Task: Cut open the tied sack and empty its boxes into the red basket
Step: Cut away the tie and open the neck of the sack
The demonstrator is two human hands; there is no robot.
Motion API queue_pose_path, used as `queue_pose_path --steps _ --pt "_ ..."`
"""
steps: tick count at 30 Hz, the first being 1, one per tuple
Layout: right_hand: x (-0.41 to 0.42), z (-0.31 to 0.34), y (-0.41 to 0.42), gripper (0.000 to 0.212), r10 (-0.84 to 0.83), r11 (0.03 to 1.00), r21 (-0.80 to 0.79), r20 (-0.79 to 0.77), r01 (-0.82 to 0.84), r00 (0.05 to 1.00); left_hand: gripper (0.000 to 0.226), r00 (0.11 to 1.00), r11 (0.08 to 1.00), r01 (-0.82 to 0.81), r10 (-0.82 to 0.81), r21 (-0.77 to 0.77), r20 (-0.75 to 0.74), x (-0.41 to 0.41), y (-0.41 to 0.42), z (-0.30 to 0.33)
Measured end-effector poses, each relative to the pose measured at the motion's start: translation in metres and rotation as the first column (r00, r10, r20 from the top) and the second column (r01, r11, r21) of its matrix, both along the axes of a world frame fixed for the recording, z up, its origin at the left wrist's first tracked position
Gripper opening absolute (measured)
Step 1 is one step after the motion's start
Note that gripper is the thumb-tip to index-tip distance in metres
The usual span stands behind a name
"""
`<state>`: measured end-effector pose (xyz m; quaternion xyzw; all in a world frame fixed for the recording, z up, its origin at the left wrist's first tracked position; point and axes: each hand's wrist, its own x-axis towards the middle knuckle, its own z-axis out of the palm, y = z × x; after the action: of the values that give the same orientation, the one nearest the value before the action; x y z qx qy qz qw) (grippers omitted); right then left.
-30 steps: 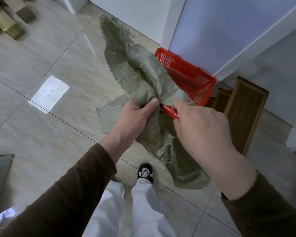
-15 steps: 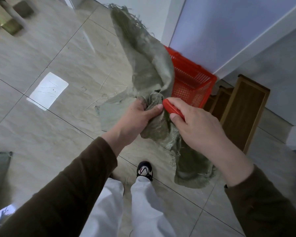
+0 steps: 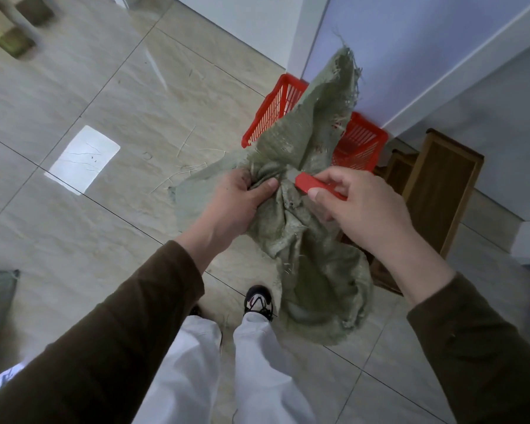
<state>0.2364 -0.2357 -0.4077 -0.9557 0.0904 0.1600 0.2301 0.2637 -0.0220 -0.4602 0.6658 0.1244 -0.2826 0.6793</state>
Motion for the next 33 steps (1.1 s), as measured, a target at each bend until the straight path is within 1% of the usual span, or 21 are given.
queue_pose_path --steps 1,3,4,6,7,8,10,11,12,15,16,18,20,22,25,27,28,29,31,32,33 --pt "0.003 0.001 -0.018 0.025 -0.132 0.991 0.020 0.049 0.131 0.990 0.014 0.999 0.999 -0.042 0.042 0.010 -0.002 0.003 0.008 -0.001" --pt "0.011 0.014 -0.057 0.028 -0.424 0.892 0.207 0.082 0.401 0.902 0.014 0.990 0.990 -0.136 0.137 0.047 -0.015 0.001 0.027 -0.004" --pt "0.013 0.021 -0.068 0.027 -0.480 0.842 0.306 0.053 0.443 0.876 0.012 0.986 0.985 -0.162 0.164 0.057 -0.030 -0.002 0.033 -0.005" --pt "0.017 0.023 -0.057 0.021 -0.385 0.816 0.446 -0.054 0.367 0.921 0.013 0.984 0.987 -0.161 0.162 0.023 -0.069 -0.010 0.031 -0.005" --pt "0.017 0.019 -0.040 0.026 -0.299 0.814 0.492 -0.100 0.308 0.949 0.015 0.984 0.988 -0.155 0.152 -0.022 -0.089 -0.012 0.024 -0.003" --pt "0.016 0.015 -0.021 0.040 -0.235 0.820 0.505 -0.134 0.270 0.963 0.014 0.985 0.986 -0.153 0.146 -0.072 -0.097 -0.012 0.015 0.000" --pt "0.010 0.005 0.013 0.071 -0.187 0.865 0.441 -0.164 0.241 0.969 0.014 0.987 0.978 -0.149 0.139 -0.148 -0.077 -0.008 0.000 0.008" --pt "0.008 0.002 0.024 0.078 -0.200 0.871 0.419 -0.174 0.256 0.964 0.015 0.991 0.977 -0.129 0.121 -0.170 -0.062 -0.007 -0.003 0.011" --pt "0.006 -0.001 0.032 0.074 -0.233 0.844 0.449 -0.189 0.295 0.954 0.016 0.994 0.977 -0.107 0.098 -0.187 -0.057 -0.007 -0.004 0.013" --pt "0.006 -0.011 0.045 0.029 -0.446 0.590 0.657 -0.220 0.470 0.868 0.028 0.995 0.971 -0.059 0.038 -0.230 -0.091 -0.011 -0.001 0.014" --pt "0.008 -0.013 0.047 0.019 -0.492 0.545 0.678 -0.217 0.493 0.843 0.025 0.995 0.974 -0.059 0.039 -0.219 -0.096 -0.012 0.000 0.015" --pt "0.009 -0.015 0.050 0.010 -0.507 0.504 0.706 -0.225 0.498 0.832 0.013 0.993 0.978 -0.083 0.065 -0.189 -0.100 -0.012 0.003 0.017" --pt "0.009 -0.013 0.050 0.005 -0.492 0.506 0.714 -0.222 0.484 0.842 0.015 0.988 0.974 -0.112 0.089 -0.198 -0.124 -0.012 0.005 0.018" --pt "0.008 -0.009 0.046 0.010 -0.541 0.489 0.712 -0.206 0.505 0.815 0.018 0.973 0.974 -0.193 0.173 -0.122 -0.155 -0.010 0.008 0.017" --pt "0.007 -0.006 0.031 0.026 -0.638 0.411 0.728 -0.201 0.549 0.744 0.019 0.925 0.944 -0.328 0.313 -0.036 -0.216 -0.010 0.015 0.016" --pt "0.008 -0.006 0.023 0.023 -0.638 0.357 0.752 -0.237 0.554 0.733 0.018 0.916 0.942 -0.335 0.325 0.000 -0.235 -0.012 0.020 0.018" --pt "0.007 -0.006 0.021 0.020 -0.618 0.338 0.765 -0.260 0.549 0.742 0.020 0.931 0.953 -0.294 0.304 0.076 -0.202 -0.013 0.023 0.018" --pt "0.006 -0.005 0.020 0.019 -0.590 0.325 0.776 -0.281 0.541 0.757 0.031 0.959 0.953 -0.226 0.254 0.202 -0.124 -0.012 0.025 0.019" --pt "0.001 -0.003 0.021 0.015 -0.524 0.326 0.794 -0.301 0.514 0.797 0.070 0.987 0.883 -0.154 0.121 0.444 0.102 -0.005 0.028 0.025" --pt "-0.002 0.000 0.022 0.011 -0.486 0.333 0.802 -0.304 0.496 0.819 0.091 0.977 0.854 -0.167 0.075 0.493 0.202 0.001 0.029 0.031" --pt "-0.004 0.002 0.024 0.015 -0.452 0.345 0.811 -0.297 0.472 0.841 0.106 0.962 0.844 -0.180 0.044 0.506 0.269 0.010 0.028 0.038"
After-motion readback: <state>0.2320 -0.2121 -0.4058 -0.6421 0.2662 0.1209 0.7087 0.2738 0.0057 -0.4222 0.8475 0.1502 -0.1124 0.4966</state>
